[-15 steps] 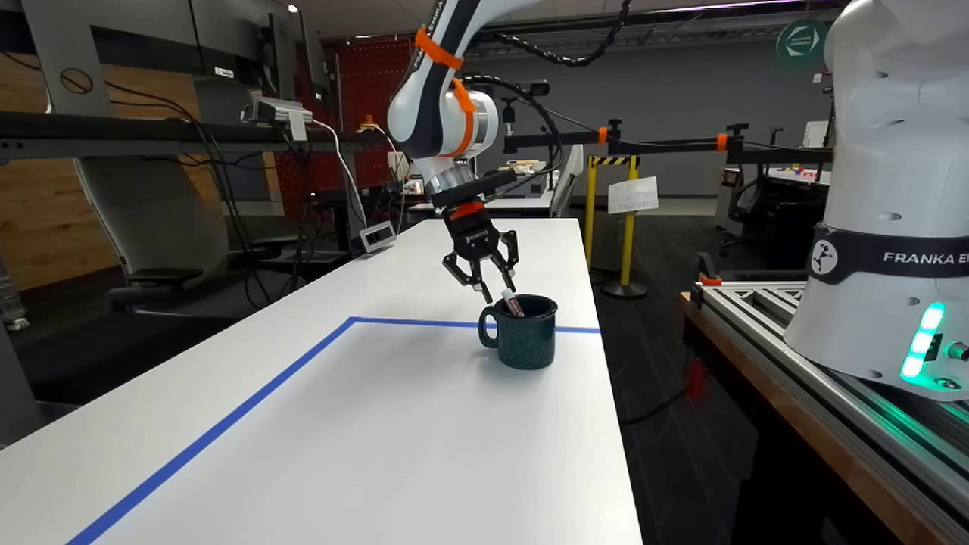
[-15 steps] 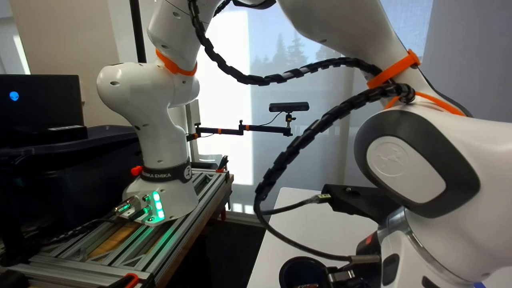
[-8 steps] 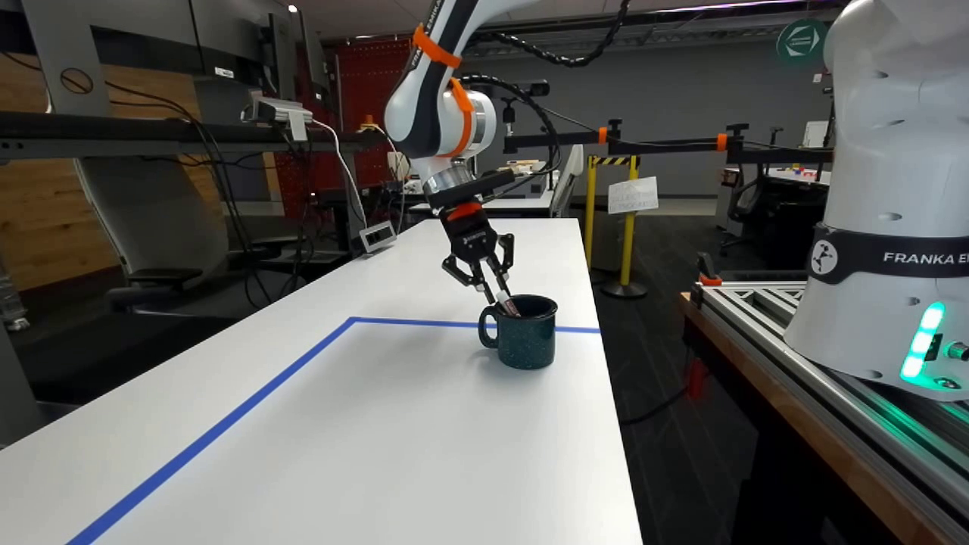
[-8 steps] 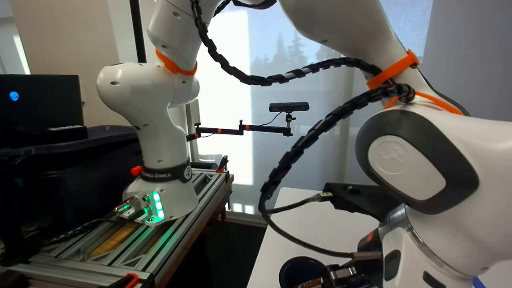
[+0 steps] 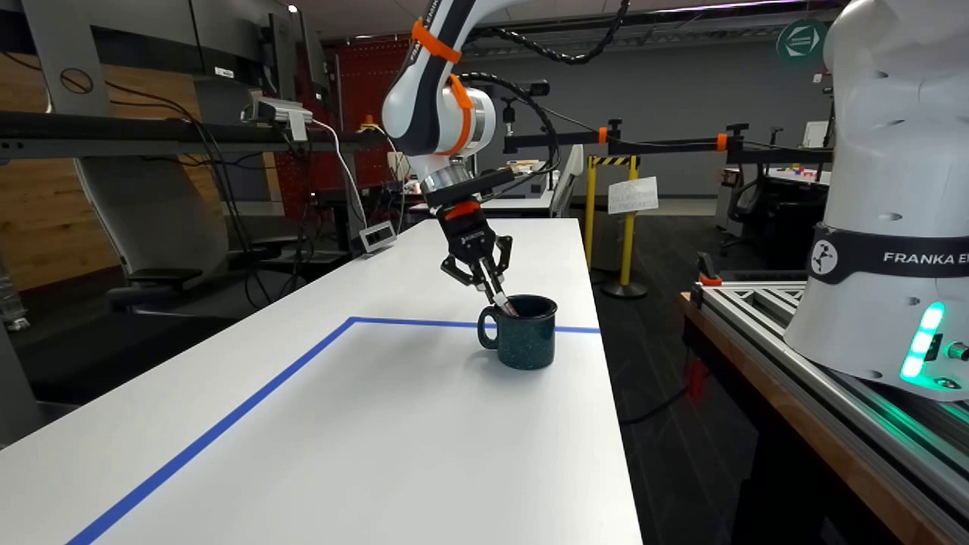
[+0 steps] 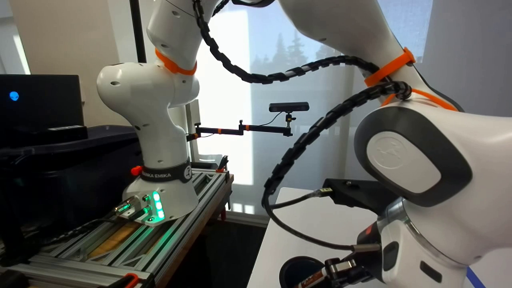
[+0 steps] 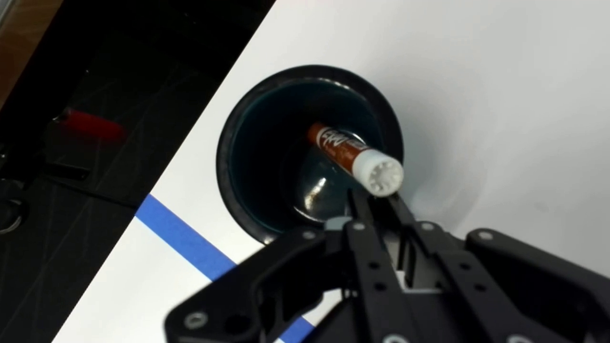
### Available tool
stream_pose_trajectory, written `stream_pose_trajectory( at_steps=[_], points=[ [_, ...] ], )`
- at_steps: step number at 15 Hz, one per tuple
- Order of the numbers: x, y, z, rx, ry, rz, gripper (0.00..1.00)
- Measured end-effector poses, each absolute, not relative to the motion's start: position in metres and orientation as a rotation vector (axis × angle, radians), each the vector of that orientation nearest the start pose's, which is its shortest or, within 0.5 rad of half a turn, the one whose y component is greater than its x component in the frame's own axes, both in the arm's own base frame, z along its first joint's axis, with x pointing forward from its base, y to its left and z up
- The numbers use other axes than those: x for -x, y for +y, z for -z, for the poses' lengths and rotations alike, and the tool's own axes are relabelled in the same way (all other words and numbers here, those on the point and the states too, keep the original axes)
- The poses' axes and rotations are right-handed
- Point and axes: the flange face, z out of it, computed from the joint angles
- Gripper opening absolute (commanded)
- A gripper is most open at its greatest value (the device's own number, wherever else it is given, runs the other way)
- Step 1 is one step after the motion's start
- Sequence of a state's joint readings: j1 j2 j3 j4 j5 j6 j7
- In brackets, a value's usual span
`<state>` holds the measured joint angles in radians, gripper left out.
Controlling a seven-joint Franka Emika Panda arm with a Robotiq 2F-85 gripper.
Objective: Remove the marker from the mug
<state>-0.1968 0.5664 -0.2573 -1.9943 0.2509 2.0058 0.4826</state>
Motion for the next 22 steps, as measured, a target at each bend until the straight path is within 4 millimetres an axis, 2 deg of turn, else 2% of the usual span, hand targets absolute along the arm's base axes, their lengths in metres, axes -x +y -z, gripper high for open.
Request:
stream_pose_trajectory(
  at_steps=[1, 2, 3, 4, 5, 6, 9, 11, 12, 15, 22],
  points=[
    [-0.4915, -0.2267, -0.1509, 2.551, 1.567, -0.804, 0.55],
    [-0.4916, -0.2258, -0.1505, 2.552, 1.565, -0.804, 0.59],
    [-0.4916, -0.2251, -0.1502, 2.553, 1.563, -0.804, 0.56],
    [-0.4916, -0.2247, -0.1501, 2.554, 1.562, -0.803, 0.28],
    [-0.4917, -0.2243, -0.1499, 2.554, 1.561, -0.802, 0.31],
    [-0.4917, -0.2239, -0.1499, 2.555, 1.559, -0.802, 0.29],
    [-0.4920, -0.2232, -0.1498, 2.556, 1.556, -0.800, 0.05],
    [-0.4921, -0.2230, -0.1498, 2.557, 1.555, -0.800, 0.00],
    [-0.4924, -0.2230, -0.1506, 2.557, 1.555, -0.798, 0.23],
    [-0.4934, -0.2224, -0.1531, 2.559, 1.551, -0.791, 0.35],
    [-0.4951, -0.2200, -0.1560, 2.566, 1.536, -0.784, 0.90]
  ],
)
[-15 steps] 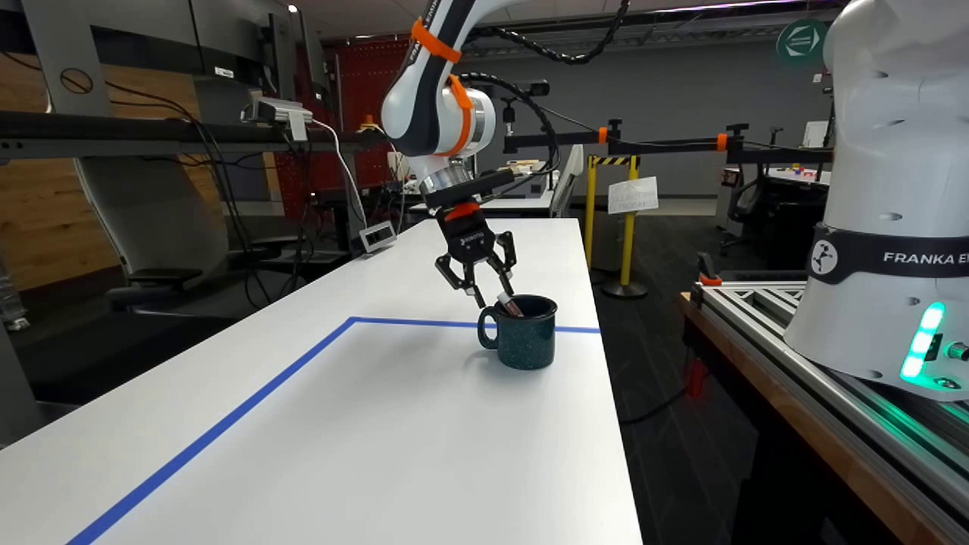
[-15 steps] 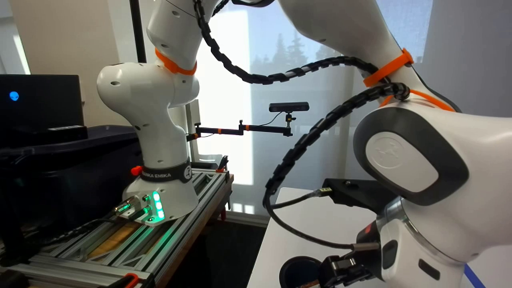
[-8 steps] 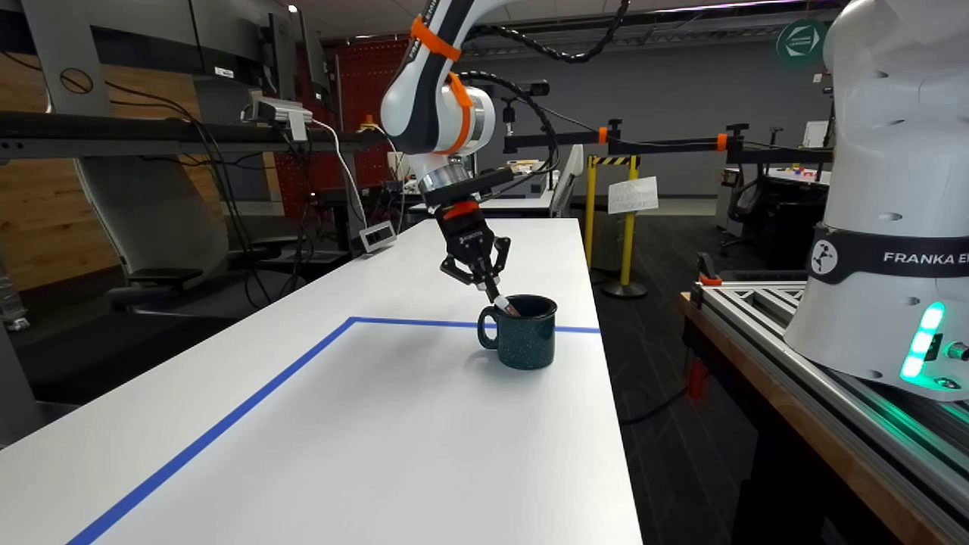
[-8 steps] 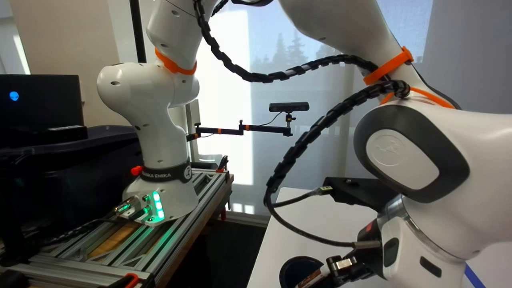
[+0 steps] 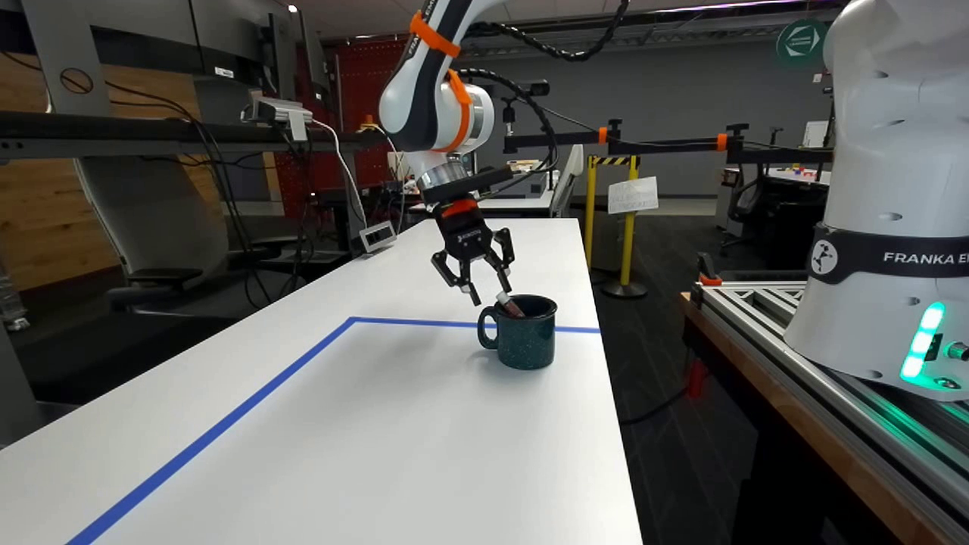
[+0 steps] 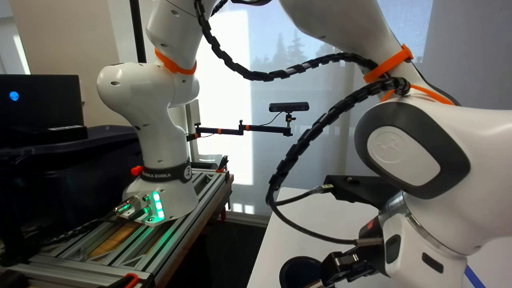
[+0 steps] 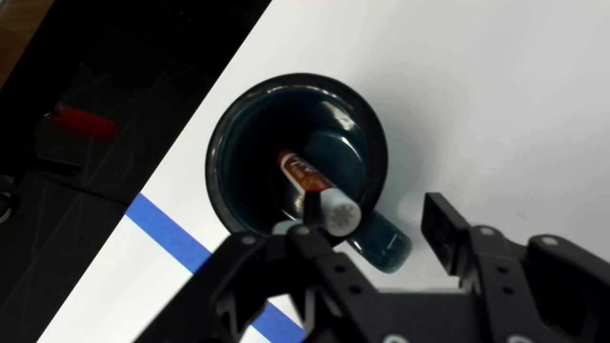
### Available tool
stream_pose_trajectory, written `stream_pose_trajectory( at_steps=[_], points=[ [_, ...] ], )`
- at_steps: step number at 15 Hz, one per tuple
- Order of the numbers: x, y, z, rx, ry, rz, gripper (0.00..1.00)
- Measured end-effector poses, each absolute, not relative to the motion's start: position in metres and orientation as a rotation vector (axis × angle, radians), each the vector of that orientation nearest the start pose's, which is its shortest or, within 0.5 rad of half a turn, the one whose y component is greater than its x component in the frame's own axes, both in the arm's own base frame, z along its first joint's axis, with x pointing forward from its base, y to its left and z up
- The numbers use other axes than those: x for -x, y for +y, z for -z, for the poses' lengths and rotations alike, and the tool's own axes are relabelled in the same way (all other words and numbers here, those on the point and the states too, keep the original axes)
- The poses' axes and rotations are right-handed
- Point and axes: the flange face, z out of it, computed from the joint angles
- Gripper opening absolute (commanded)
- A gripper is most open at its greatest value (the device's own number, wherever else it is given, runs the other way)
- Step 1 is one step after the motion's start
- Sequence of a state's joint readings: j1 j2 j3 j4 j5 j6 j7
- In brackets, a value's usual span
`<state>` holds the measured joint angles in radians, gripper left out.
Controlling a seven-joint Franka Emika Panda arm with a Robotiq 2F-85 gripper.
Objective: Remove the marker from the mug
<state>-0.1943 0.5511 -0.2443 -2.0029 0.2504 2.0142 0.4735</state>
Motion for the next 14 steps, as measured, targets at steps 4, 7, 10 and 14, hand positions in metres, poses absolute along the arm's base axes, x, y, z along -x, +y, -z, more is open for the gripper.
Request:
stream_pose_trajectory(
  at_steps=[4, 7, 10, 14],
  points=[
    [-0.493, -0.217, -0.161, 2.617, 1.504, -0.788, 1.00],
    [-0.493, -0.217, -0.165, 2.648, 1.487, -0.787, 0.98],
    [-0.491, -0.215, -0.163, 2.656, 1.481, -0.797, 1.00],
    [-0.484, -0.210, -0.158, 2.666, 1.444, -0.847, 1.00]
  ],
)
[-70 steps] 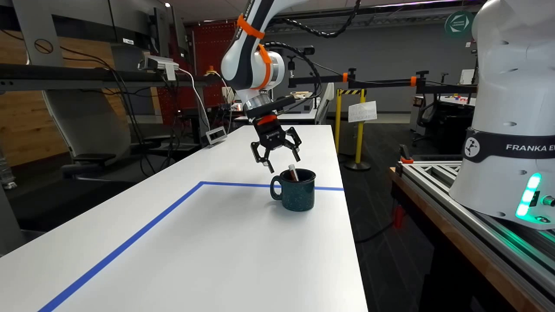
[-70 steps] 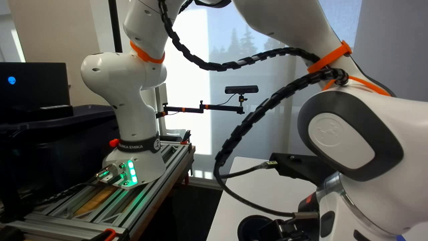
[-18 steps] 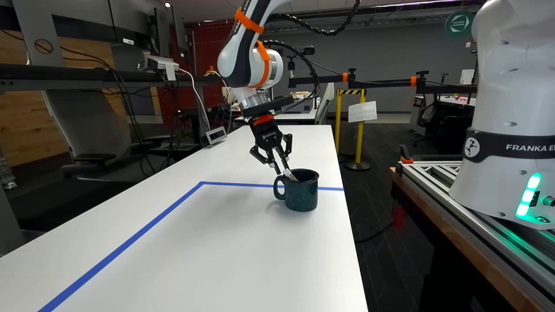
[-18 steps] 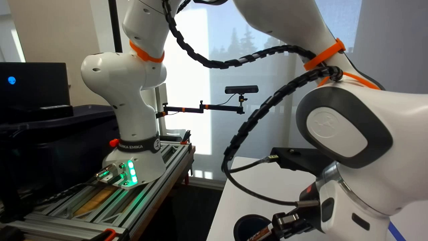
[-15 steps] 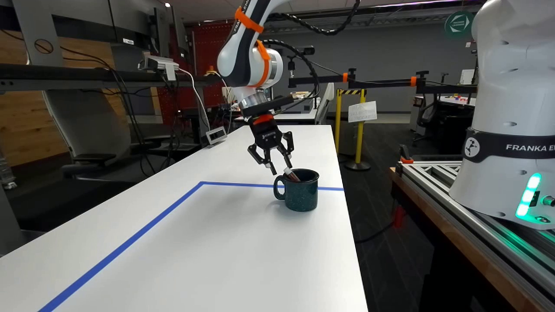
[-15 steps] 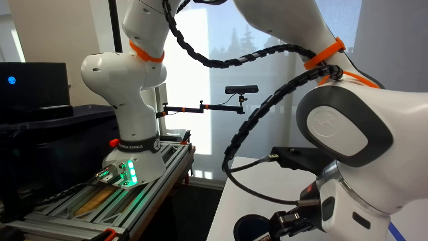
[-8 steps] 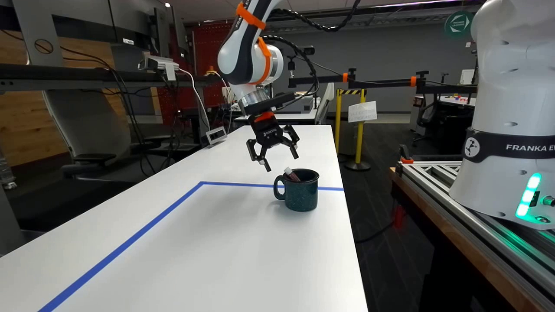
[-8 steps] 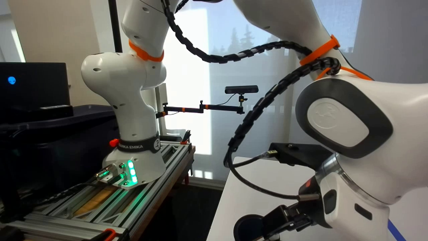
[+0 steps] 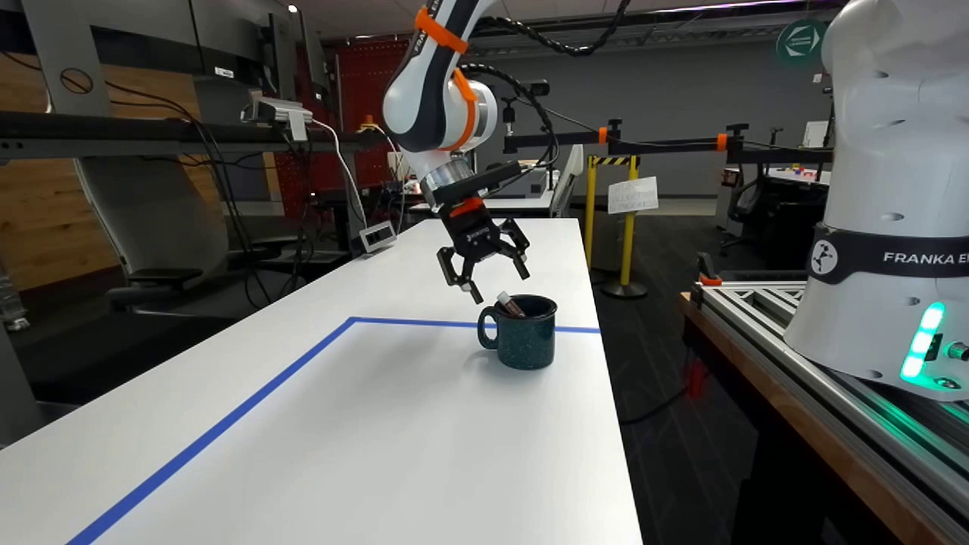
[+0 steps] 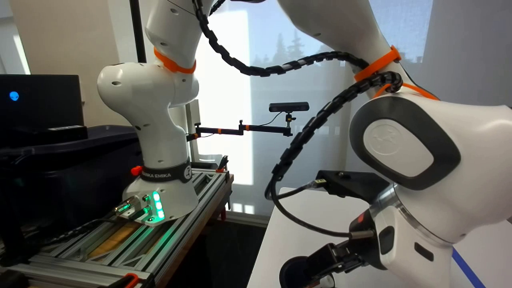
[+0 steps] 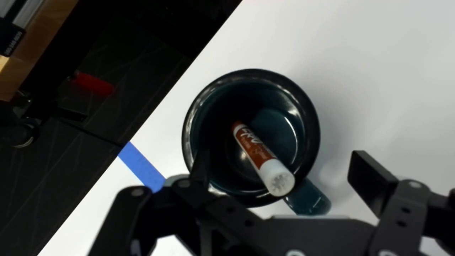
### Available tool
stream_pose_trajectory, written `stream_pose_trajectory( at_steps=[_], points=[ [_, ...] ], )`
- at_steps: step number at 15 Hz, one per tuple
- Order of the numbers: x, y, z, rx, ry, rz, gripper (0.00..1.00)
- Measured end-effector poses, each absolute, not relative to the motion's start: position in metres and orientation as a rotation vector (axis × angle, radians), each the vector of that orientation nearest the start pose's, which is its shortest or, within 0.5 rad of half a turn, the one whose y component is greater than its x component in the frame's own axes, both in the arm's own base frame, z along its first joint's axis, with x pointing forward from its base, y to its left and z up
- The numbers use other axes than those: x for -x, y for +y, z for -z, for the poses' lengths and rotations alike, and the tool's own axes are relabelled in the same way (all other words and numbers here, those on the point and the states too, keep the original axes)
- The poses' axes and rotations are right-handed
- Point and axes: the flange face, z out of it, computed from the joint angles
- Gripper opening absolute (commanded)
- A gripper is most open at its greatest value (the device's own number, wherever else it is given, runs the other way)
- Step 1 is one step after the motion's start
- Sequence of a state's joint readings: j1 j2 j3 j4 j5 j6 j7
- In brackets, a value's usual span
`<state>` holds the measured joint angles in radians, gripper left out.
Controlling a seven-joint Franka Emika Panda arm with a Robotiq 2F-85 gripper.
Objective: Remove the marker from the mug
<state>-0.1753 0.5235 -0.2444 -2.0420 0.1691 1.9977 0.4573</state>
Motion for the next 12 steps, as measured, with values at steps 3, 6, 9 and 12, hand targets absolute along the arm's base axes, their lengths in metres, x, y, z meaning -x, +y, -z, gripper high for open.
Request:
stream_pose_trajectory(
  at_steps=[3, 6, 9, 12],
  points=[
    [-0.4822, -0.2068, -0.1560, 2.674, 1.423, -0.859, 0.99],
    [-0.4817, -0.2081, -0.1562, 2.674, 1.423, -0.858, 0.97],
    [-0.4807, -0.2105, -0.1564, 2.671, 1.430, -0.858, 0.95],
    [-0.4791, -0.2145, -0.1568, 2.670, 1.439, -0.857, 0.85]
  ],
)
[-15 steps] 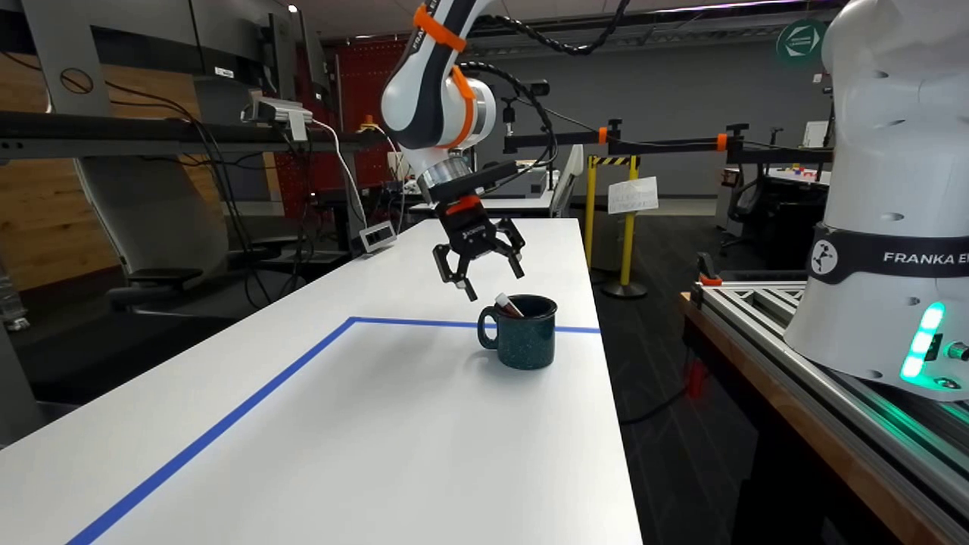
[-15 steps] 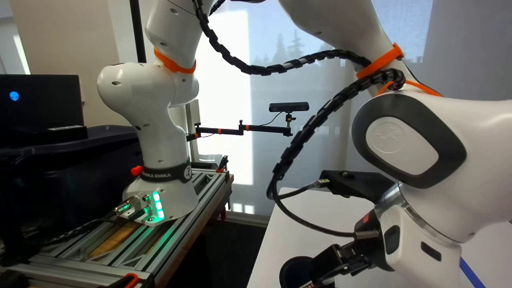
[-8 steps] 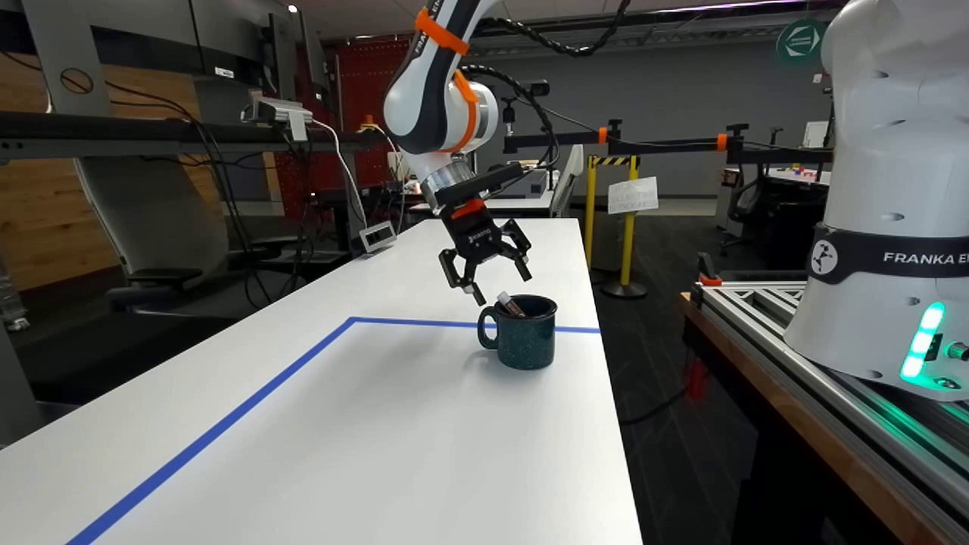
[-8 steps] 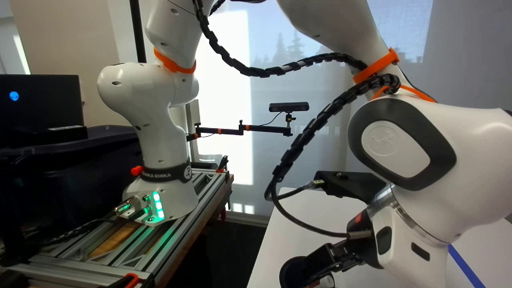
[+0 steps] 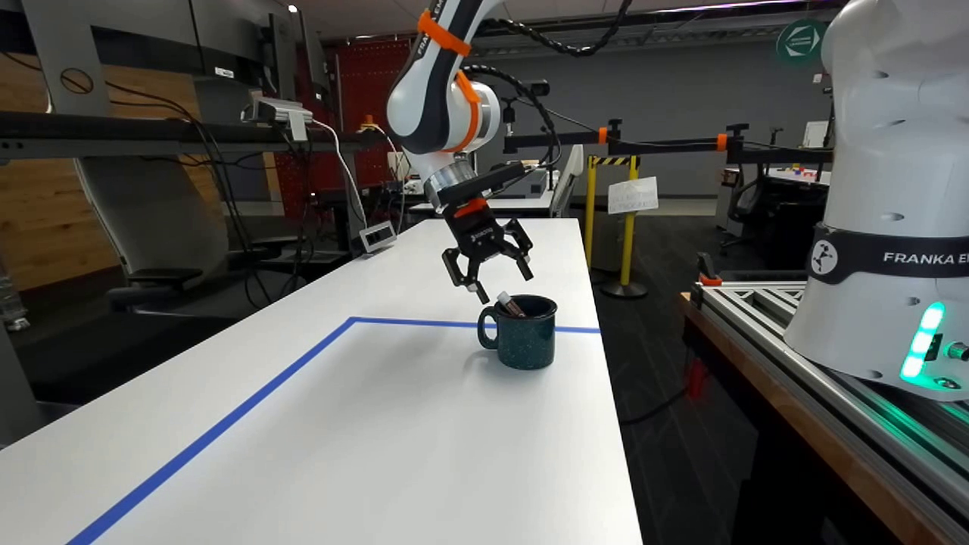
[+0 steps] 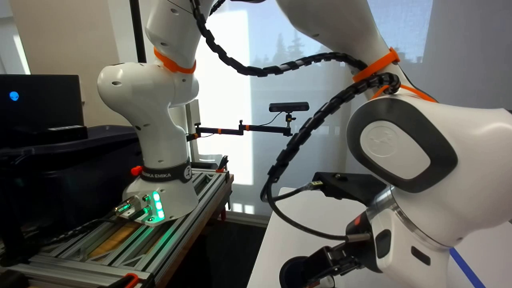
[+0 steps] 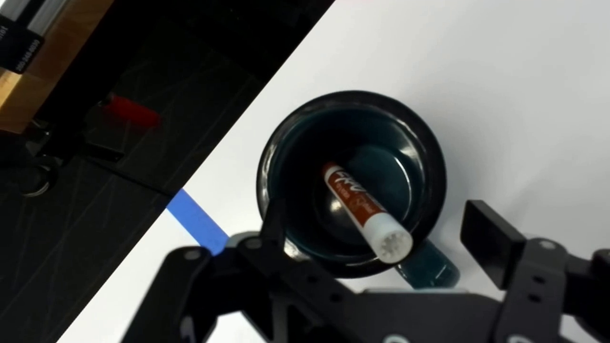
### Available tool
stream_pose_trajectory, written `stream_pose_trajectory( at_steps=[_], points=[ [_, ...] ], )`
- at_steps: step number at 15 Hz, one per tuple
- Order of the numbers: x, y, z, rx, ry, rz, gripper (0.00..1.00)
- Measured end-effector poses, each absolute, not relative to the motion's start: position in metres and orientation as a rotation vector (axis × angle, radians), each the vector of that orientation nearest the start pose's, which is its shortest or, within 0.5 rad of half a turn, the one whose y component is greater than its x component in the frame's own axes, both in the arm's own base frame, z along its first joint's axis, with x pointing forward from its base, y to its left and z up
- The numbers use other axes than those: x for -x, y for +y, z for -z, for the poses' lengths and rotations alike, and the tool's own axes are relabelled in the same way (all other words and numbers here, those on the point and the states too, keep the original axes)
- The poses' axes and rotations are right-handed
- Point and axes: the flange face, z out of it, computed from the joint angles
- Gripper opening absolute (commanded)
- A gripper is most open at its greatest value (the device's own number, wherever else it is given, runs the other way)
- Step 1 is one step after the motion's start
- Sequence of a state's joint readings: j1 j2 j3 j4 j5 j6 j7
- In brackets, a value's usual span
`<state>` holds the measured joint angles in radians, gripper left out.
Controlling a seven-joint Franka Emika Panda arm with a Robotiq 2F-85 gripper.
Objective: Remove the marker from the mug
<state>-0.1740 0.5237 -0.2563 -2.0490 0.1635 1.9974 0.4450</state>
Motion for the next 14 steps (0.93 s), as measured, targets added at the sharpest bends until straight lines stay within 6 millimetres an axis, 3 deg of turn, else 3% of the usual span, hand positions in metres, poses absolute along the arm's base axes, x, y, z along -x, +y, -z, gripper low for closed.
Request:
stream_pose_trajectory(
  at_steps=[3, 7, 8, 14],
  points=[
    [-0.4775, -0.2186, -0.1573, 2.674, 1.447, -0.857, 0.58],
    [-0.4772, -0.2218, -0.1583, 2.684, 1.448, -0.855, 0.40],
    [-0.4775, -0.2220, -0.1586, 2.685, 1.448, -0.854, 0.38],
    [-0.4793, -0.2229, -0.1601, 2.693, 1.445, -0.847, 0.52]
  ],
)
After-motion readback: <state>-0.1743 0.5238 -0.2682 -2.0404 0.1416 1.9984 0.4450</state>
